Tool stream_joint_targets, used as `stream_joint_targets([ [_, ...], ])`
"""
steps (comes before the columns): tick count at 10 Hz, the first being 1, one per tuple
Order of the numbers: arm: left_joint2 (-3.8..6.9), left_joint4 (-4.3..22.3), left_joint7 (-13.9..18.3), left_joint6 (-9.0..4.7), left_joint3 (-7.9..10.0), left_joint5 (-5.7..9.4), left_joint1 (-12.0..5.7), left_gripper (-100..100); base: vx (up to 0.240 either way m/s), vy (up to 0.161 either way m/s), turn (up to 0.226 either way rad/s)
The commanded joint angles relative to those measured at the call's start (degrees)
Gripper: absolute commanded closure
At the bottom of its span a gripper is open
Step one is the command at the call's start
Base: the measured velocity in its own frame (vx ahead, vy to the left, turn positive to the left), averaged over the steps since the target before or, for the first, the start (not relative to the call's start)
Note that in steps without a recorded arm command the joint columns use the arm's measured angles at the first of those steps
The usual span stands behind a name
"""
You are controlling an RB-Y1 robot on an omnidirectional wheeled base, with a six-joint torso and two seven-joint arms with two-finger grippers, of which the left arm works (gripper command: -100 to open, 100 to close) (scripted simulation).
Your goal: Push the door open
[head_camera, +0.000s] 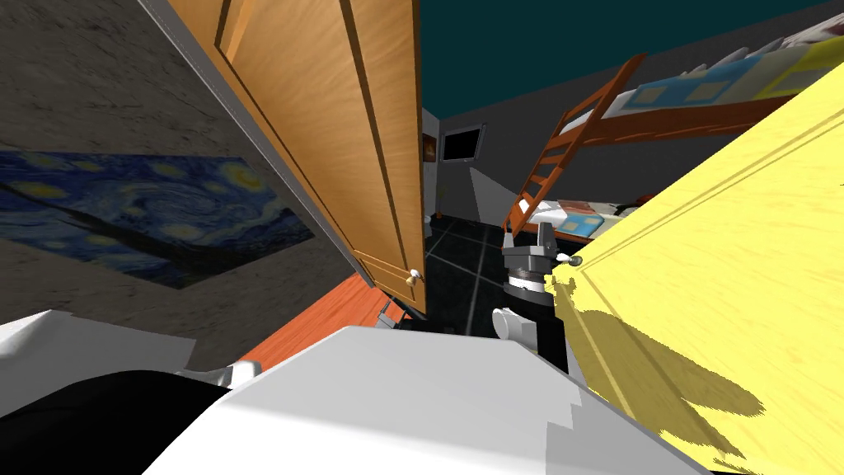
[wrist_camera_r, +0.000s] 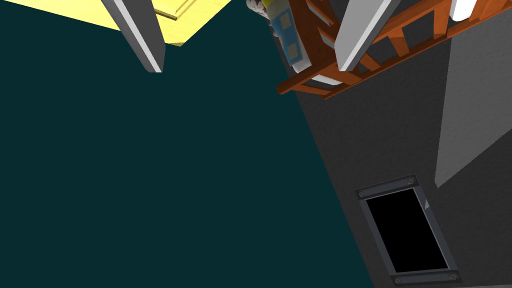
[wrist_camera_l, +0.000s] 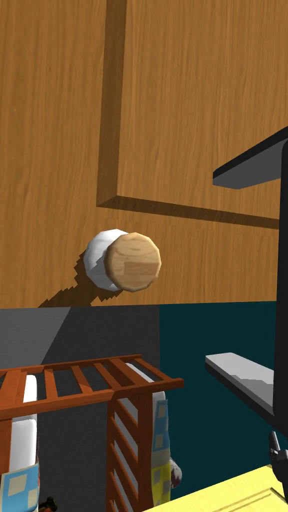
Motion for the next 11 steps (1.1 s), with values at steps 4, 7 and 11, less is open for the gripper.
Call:
stream_joint_targets([
  [4,-0.61,0.16,0.87,2.03,1.32,-0.09,-1.94,-100,0.159,-0.093,-0.030],
  [7,-0.98,0.25,1.38,3.23,2.09,-0.15,-3.09,-100,0.200,-0.076,-0.027],
  [11,-0.90,0.30,1.29,2.90,1.95,-0.14,-2.87,100,0.003,-0.001,0.000],
])
